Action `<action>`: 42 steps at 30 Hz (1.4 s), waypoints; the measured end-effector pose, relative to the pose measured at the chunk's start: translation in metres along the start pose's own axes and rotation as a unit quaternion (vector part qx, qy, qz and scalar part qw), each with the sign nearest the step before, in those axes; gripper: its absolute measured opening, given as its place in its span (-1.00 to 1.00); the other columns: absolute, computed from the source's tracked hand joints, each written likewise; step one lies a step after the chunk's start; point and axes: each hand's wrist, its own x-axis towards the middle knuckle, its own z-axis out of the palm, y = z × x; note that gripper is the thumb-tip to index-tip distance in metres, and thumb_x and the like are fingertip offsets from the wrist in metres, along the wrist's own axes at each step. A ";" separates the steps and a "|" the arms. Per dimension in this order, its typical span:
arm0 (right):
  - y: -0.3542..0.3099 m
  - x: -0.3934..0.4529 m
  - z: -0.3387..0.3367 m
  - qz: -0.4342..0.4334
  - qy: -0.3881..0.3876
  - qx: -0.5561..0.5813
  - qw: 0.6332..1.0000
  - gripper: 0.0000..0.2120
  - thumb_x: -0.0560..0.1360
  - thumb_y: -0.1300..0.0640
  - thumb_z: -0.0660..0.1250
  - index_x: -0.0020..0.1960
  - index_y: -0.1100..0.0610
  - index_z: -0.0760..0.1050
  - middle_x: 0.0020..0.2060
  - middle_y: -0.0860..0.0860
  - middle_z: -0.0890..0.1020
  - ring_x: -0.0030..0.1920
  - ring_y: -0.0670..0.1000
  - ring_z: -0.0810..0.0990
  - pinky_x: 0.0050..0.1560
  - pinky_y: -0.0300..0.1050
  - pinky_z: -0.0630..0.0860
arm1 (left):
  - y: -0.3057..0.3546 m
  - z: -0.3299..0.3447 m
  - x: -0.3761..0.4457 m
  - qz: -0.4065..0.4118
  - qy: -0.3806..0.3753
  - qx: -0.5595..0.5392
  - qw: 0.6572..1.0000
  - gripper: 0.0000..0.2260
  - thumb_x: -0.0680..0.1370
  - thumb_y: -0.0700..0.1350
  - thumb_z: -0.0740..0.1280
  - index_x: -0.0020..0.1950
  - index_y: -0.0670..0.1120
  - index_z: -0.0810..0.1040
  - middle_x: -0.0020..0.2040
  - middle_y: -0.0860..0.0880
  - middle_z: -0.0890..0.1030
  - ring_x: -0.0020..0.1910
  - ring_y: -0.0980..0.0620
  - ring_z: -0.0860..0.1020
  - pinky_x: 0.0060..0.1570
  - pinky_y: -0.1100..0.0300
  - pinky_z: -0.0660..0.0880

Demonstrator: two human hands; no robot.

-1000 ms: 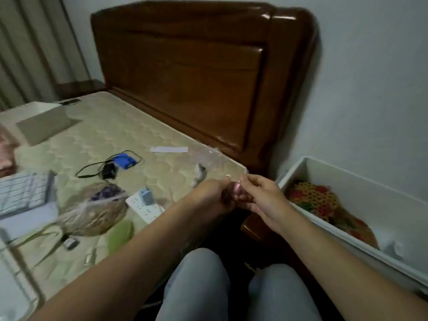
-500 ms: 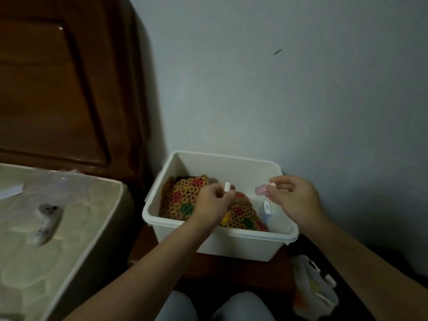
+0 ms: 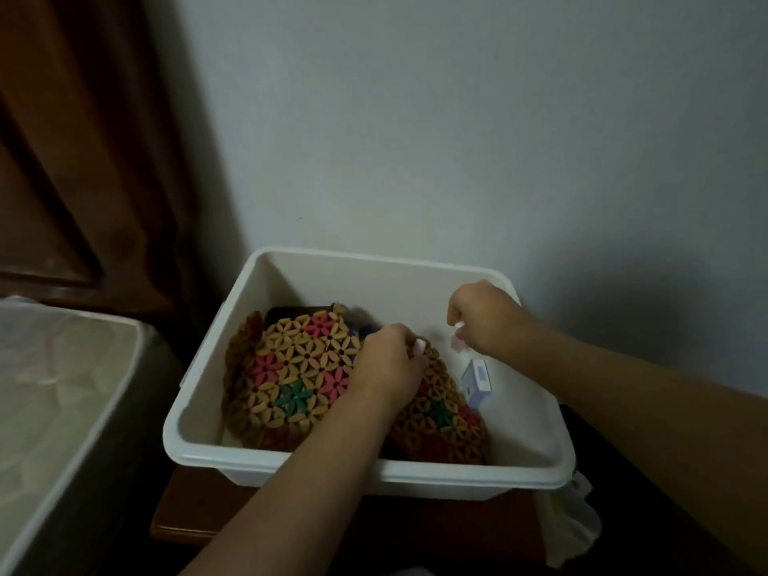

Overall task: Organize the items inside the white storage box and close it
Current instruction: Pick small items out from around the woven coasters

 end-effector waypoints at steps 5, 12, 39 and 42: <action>0.009 0.024 0.026 -0.018 -0.002 -0.072 0.997 -0.64 0.44 0.13 0.63 0.16 0.21 0.63 0.09 0.16 0.66 0.03 0.16 0.68 0.13 0.01 0.64 | -0.001 0.003 0.003 -0.013 -0.045 0.066 0.997 -0.86 0.71 -0.13 0.26 0.12 -0.18 0.55 0.14 -0.19 0.61 0.04 -0.11 0.57 -0.14 0.14 0.39; 0.014 0.043 0.040 -0.018 -0.007 -0.138 0.990 -0.68 0.45 0.15 0.61 0.11 0.21 0.59 0.02 0.16 0.63 0.01 0.18 0.67 -0.01 -0.04 0.60 | -0.002 0.003 0.005 -0.032 -0.054 0.079 0.995 -0.87 0.70 -0.18 0.27 0.17 -0.21 0.55 0.17 -0.21 0.59 0.11 -0.18 0.58 -0.14 0.11 0.41; 0.020 0.009 0.006 -0.104 0.013 0.160 0.982 -0.78 0.50 0.16 0.48 0.13 0.03 0.72 -0.11 -0.08 0.76 -0.17 -0.15 0.73 0.02 -0.21 0.67 | -0.006 0.004 0.005 -0.022 -0.049 0.000 0.999 -0.47 0.63 -0.26 0.36 0.57 -0.11 0.30 0.38 -0.16 0.54 0.37 -0.12 0.53 0.30 0.09 0.49; 0.027 -0.004 0.005 -0.151 -0.024 0.214 0.965 -0.73 0.43 0.03 0.61 0.12 -0.04 0.73 -0.14 -0.18 0.77 -0.15 -0.33 0.69 -0.09 -0.47 0.54 | -0.005 0.005 0.004 -0.012 -0.064 -0.045 0.997 -0.29 0.62 -0.26 0.39 0.67 -0.10 0.09 0.36 -0.15 0.58 0.36 -0.08 0.55 0.38 0.06 0.48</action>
